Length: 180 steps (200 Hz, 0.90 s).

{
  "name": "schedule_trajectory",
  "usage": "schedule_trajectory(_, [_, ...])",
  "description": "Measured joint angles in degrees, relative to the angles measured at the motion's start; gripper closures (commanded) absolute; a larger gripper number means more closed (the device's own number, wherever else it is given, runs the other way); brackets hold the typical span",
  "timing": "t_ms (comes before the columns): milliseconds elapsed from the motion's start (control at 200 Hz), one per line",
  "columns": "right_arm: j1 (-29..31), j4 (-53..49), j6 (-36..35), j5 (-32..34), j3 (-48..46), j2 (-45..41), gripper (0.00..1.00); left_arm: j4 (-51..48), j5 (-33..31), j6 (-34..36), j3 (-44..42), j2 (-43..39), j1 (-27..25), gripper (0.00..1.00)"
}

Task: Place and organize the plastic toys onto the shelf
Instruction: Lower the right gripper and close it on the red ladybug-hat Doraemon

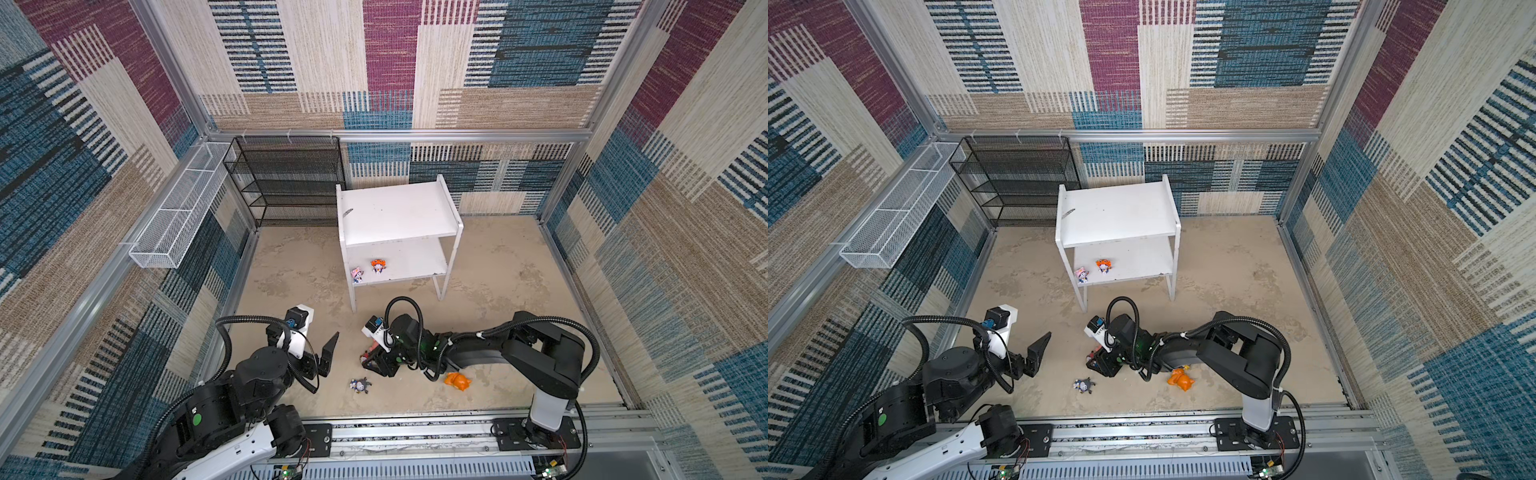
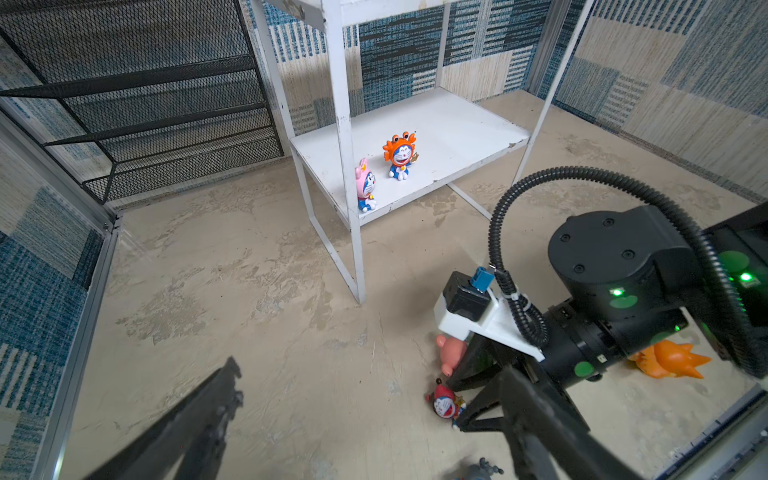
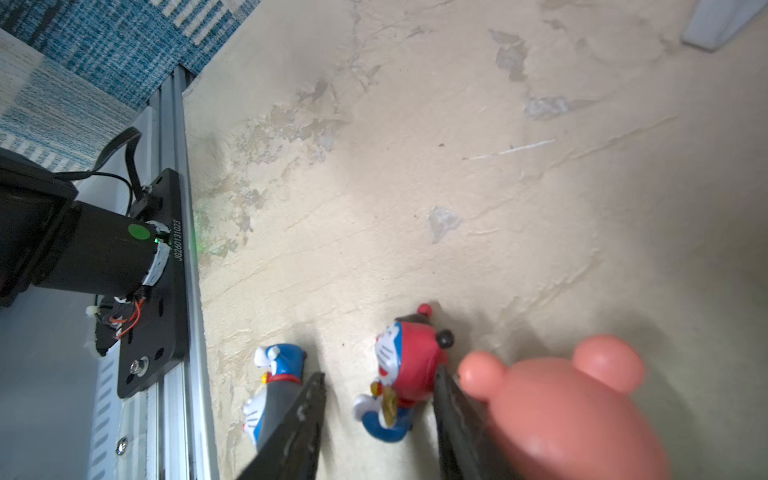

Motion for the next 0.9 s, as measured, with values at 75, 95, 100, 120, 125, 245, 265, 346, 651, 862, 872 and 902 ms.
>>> schedule_trajectory(75, [0.68,-0.98,0.2,1.9,0.2,-0.07,0.55,0.0,0.0,0.0,0.0,-0.02,0.0,0.01])
schedule_trajectory(95, [0.87,-1.29,0.2,2.38,0.2,-0.13,0.55,0.0,0.0,0.0,0.0,-0.04,0.0,0.01])
schedule_trajectory(100, [0.92,-1.36,0.2,2.47,0.2,-0.15,0.55,0.0,0.0,0.0,0.0,-0.07,0.0,0.01])
schedule_trajectory(120, [1.16,-1.73,0.22,3.02,0.2,-0.24,0.55,0.0,0.0,0.0,0.0,-0.09,0.02,0.01])
schedule_trajectory(125, [1.22,-1.86,0.22,3.15,0.2,-0.26,0.55,0.0,0.0,0.0,0.0,-0.09,0.02,0.01])
schedule_trajectory(245, [2.58,-4.09,0.17,5.92,0.52,-0.35,0.55,0.0,0.0,0.0,0.0,-0.46,0.02,0.01])
schedule_trajectory(265, [2.8,-4.57,0.17,6.45,0.68,-0.35,0.55,0.02,0.0,0.0,0.0,-0.52,0.02,0.01])
schedule_trajectory(346, [3.43,-6.01,0.17,8.2,0.9,-0.35,0.56,0.02,0.02,0.0,0.0,-0.72,0.0,0.01])
schedule_trajectory(651, [4.37,-7.37,0.17,12.22,2.91,0.87,0.59,0.02,0.39,0.0,0.0,-0.92,0.02,0.01])
schedule_trajectory(862, [5.51,-8.85,0.15,15.5,5.55,2.58,0.62,0.02,0.42,0.0,0.0,-1.16,0.02,0.01])
schedule_trajectory(872, [5.53,-8.9,0.15,15.61,5.64,2.67,0.62,0.02,0.42,0.0,0.0,-1.16,0.02,0.01])
schedule_trajectory(902, [5.68,-9.07,0.15,16.13,5.9,2.84,0.63,0.02,0.42,0.0,0.0,-1.16,0.02,0.01])
